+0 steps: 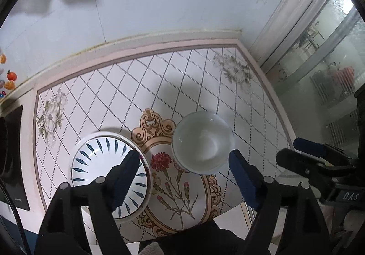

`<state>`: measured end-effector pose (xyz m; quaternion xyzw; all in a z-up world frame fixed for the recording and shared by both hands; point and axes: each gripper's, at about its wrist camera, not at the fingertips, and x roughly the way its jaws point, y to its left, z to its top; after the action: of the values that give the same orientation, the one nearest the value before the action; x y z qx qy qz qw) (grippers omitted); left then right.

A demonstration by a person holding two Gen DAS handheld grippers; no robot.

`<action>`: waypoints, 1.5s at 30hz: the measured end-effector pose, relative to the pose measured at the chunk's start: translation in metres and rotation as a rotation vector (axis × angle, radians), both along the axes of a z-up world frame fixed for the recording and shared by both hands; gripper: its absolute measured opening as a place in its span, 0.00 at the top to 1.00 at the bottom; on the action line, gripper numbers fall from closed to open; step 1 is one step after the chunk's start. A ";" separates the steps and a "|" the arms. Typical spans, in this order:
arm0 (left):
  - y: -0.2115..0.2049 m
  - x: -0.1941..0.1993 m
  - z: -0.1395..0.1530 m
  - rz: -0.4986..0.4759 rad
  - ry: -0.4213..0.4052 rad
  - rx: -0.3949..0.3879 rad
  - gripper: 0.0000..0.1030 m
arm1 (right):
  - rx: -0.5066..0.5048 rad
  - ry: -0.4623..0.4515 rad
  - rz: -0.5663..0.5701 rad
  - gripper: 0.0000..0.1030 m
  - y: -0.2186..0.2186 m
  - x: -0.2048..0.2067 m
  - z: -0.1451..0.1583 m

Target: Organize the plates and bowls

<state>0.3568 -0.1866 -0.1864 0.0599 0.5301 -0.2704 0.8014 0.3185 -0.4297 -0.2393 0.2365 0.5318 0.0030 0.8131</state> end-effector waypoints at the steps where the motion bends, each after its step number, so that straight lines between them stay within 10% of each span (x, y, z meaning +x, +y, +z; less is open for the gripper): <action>1: 0.001 0.000 0.003 -0.002 0.005 -0.011 0.10 | -0.005 -0.003 0.000 0.13 0.000 -0.002 0.003; 16: -0.009 0.021 -0.024 0.043 0.083 -0.011 0.08 | -0.001 0.022 -0.004 0.08 -0.011 0.000 -0.004; 38: -0.042 0.097 -0.175 0.128 0.443 -0.004 0.10 | 0.411 0.230 0.040 0.08 -0.022 0.078 -0.209; 45: -0.052 0.097 -0.186 0.106 0.493 -0.055 0.36 | 0.457 0.234 0.084 0.06 -0.016 0.088 -0.224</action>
<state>0.4539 -0.2391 -0.3729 -0.0576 0.7045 -0.2486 0.6622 0.4069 -0.4458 -0.4633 0.3907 0.6173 0.1293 0.6706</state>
